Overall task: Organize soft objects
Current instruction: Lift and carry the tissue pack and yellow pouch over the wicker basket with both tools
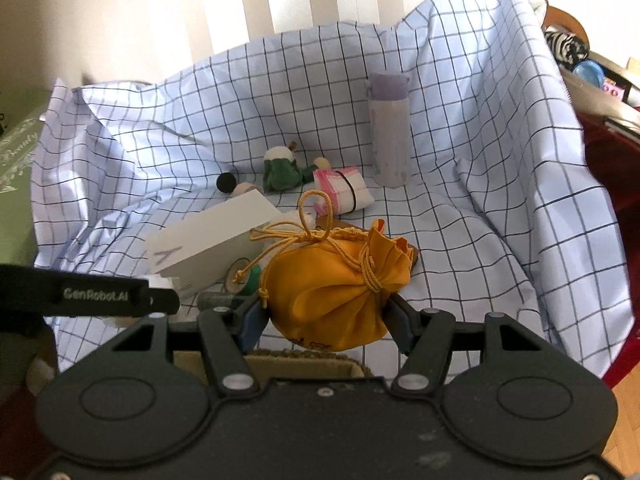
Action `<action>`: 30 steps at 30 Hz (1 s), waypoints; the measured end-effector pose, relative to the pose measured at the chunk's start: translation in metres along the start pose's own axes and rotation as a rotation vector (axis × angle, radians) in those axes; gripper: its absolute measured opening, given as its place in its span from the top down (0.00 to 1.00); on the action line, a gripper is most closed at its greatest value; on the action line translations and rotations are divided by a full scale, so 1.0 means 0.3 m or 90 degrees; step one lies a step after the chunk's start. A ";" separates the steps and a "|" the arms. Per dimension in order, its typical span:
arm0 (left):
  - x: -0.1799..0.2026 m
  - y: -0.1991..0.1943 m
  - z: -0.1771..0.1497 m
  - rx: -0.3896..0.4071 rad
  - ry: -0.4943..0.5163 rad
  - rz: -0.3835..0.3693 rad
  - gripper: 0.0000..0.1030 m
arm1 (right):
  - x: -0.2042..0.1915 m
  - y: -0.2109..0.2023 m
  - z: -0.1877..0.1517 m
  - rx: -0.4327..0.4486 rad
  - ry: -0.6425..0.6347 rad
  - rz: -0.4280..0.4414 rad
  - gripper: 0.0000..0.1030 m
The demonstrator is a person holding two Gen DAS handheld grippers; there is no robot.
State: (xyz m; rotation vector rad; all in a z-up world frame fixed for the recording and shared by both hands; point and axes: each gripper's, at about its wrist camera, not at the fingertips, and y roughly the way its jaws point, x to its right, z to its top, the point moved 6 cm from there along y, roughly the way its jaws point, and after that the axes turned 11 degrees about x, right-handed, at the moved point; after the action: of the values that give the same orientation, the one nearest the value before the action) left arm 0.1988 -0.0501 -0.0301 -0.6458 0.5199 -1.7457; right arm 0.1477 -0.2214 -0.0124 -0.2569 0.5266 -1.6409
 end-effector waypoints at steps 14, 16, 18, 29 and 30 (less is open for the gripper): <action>0.004 -0.203 -0.186 -0.004 -0.019 -0.012 0.43 | -0.008 -0.282 -0.116 0.007 0.013 0.040 0.40; 0.006 -0.214 -0.210 -0.007 -0.019 -0.009 0.43 | -0.012 -0.304 -0.133 0.004 0.014 0.041 0.40; 0.007 -0.222 -0.234 -0.010 -0.019 -0.005 0.43 | -0.011 -0.330 -0.151 0.005 0.017 0.042 0.40; -0.009 -0.243 -0.334 -0.028 -0.047 0.010 0.43 | 0.000 -0.423 -0.195 0.010 0.019 0.035 0.40; -0.009 -0.239 -0.339 -0.032 -0.048 0.008 0.43 | 0.002 -0.417 -0.195 0.007 0.020 0.034 0.40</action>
State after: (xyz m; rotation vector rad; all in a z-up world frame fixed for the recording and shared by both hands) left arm 0.0804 -0.0274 -0.0610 -0.7388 0.5153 -1.6944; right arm 0.0110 -0.2029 -0.0033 -0.2073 0.5444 -1.5981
